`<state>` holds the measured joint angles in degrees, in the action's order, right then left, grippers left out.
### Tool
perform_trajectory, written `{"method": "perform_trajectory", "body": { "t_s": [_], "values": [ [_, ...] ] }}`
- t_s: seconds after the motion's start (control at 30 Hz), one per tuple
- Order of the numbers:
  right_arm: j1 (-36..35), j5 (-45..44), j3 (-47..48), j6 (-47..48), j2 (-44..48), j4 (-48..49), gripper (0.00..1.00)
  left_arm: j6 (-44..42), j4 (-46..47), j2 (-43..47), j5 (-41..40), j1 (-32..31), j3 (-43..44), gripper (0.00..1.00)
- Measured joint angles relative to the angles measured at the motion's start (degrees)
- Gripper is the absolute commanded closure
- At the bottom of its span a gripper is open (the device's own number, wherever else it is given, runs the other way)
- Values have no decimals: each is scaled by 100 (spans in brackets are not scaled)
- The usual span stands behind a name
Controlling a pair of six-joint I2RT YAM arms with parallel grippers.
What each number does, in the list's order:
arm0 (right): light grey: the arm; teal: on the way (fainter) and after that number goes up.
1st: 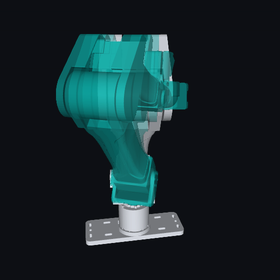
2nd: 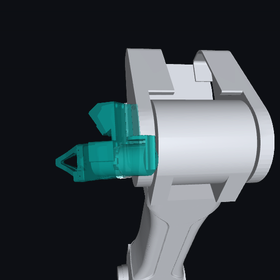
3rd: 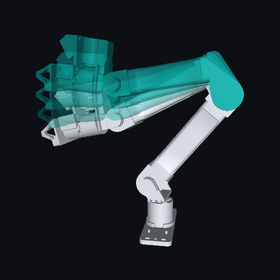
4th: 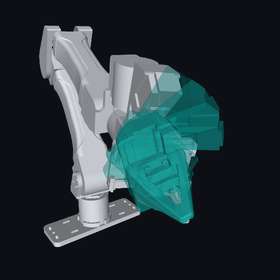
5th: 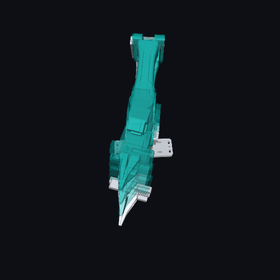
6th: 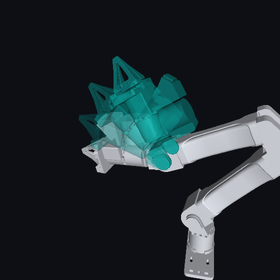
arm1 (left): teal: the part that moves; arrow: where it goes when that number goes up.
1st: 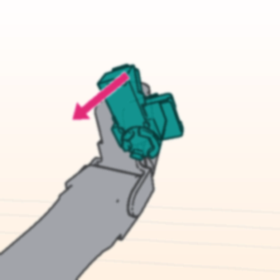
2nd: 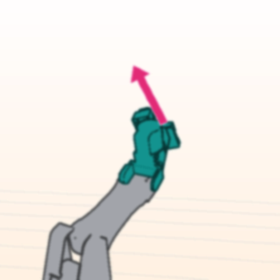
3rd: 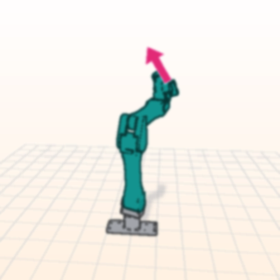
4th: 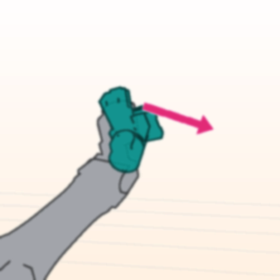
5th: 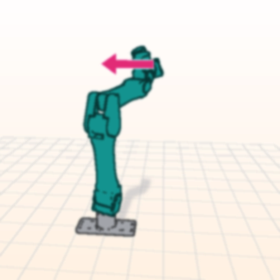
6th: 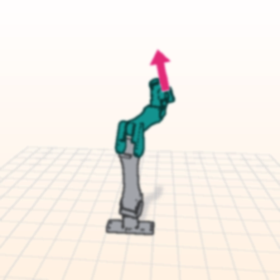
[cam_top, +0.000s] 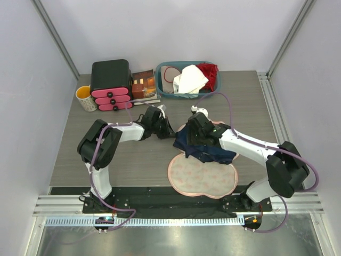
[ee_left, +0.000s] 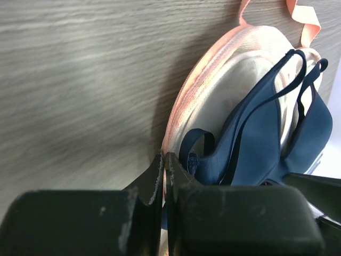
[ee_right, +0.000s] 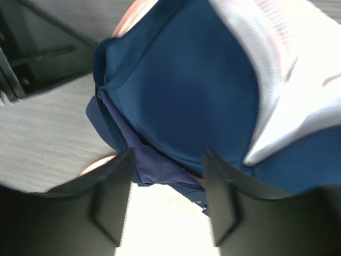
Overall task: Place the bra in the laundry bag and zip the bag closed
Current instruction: Adjust the bra in the laundry bag.
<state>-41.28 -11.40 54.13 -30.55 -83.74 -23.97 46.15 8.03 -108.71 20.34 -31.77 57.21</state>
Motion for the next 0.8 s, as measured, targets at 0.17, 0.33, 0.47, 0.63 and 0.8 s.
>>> {"method": "perform_trajectory", "body": {
  "t_s": [0.17,0.33,0.47,0.63,0.8],
  "values": [
    [-297,195,33,417,-372,190,35,-52,-267,518,-240,-4,-234,100],
    [-557,295,136,879,-748,358,39,-125,-356,848,-332,-9,-413,100],
    [-638,326,138,1067,-767,472,53,-160,-422,935,-404,-7,-584,100],
    [-651,203,168,1130,-887,623,83,-164,-501,1078,-452,-9,-730,100],
    [-651,-149,214,1095,-1069,651,92,-186,-540,1316,-529,-9,-852,100]
  ]
}}
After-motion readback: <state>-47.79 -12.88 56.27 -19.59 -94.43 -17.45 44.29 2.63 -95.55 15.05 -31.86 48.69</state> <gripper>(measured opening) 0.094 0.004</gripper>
